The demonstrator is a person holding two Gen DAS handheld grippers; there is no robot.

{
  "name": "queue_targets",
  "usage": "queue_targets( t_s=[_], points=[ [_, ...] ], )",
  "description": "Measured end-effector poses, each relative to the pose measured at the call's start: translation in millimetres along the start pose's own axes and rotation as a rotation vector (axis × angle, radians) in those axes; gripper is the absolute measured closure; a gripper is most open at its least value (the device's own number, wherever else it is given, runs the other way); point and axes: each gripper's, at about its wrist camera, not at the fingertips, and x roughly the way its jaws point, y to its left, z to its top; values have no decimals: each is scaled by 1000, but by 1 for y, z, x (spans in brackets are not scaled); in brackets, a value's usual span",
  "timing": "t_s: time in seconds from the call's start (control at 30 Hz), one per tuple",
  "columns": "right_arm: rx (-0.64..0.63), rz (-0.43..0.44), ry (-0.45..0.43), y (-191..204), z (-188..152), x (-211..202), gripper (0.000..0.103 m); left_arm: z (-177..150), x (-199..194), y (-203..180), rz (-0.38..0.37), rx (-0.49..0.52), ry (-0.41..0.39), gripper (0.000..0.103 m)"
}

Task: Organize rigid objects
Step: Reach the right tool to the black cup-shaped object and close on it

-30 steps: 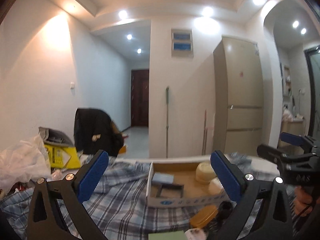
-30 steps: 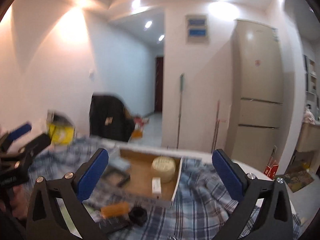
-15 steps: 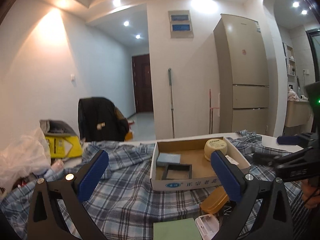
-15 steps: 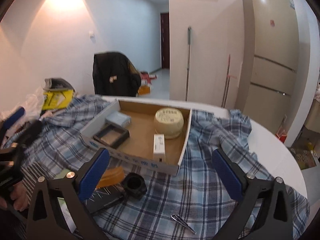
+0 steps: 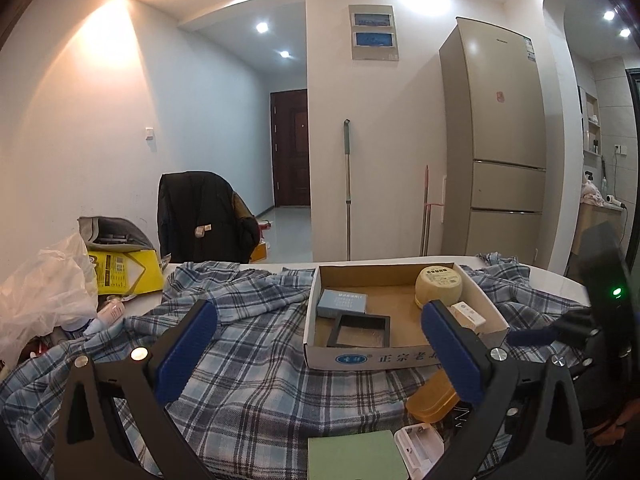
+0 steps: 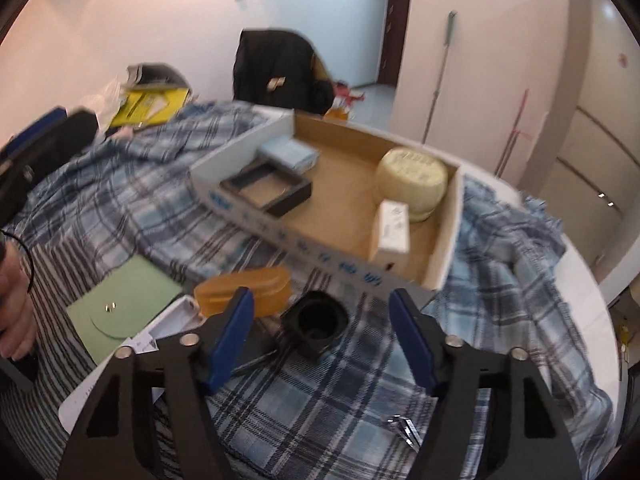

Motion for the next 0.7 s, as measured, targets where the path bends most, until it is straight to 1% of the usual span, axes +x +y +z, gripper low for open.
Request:
queue_targets(
  t_s=[0.03, 0.1, 0.2, 0.33, 0.5, 0.57, 0.67, 0.7],
  points=[
    [10, 4, 16, -2, -1, 3, 42, 0, 0, 0, -1, 0, 0, 0],
    [35, 9, 48, -7, -2, 10, 54, 0, 0, 0, 0, 0, 1, 0],
    [60, 17, 95, -12, -4, 20, 63, 0, 1, 1, -3, -2, 3, 0],
    [71, 25, 124, -13, -7, 26, 66, 0, 1, 0, -4, -3, 5, 0],
    [76, -39, 94, -15, -7, 16, 66, -1, 0, 1, -5, -4, 7, 0],
    [70, -45, 90, -16, -6, 14, 66, -1, 0, 1, -5, -8, 2, 0],
    [60, -28, 134, -14, -8, 20, 65, -2, -1, 0, -4, -7, -2, 0],
    [64, -41, 144, -15, -8, 22, 63, -2, -1, 0, -3, -8, -2, 0]
  ],
)
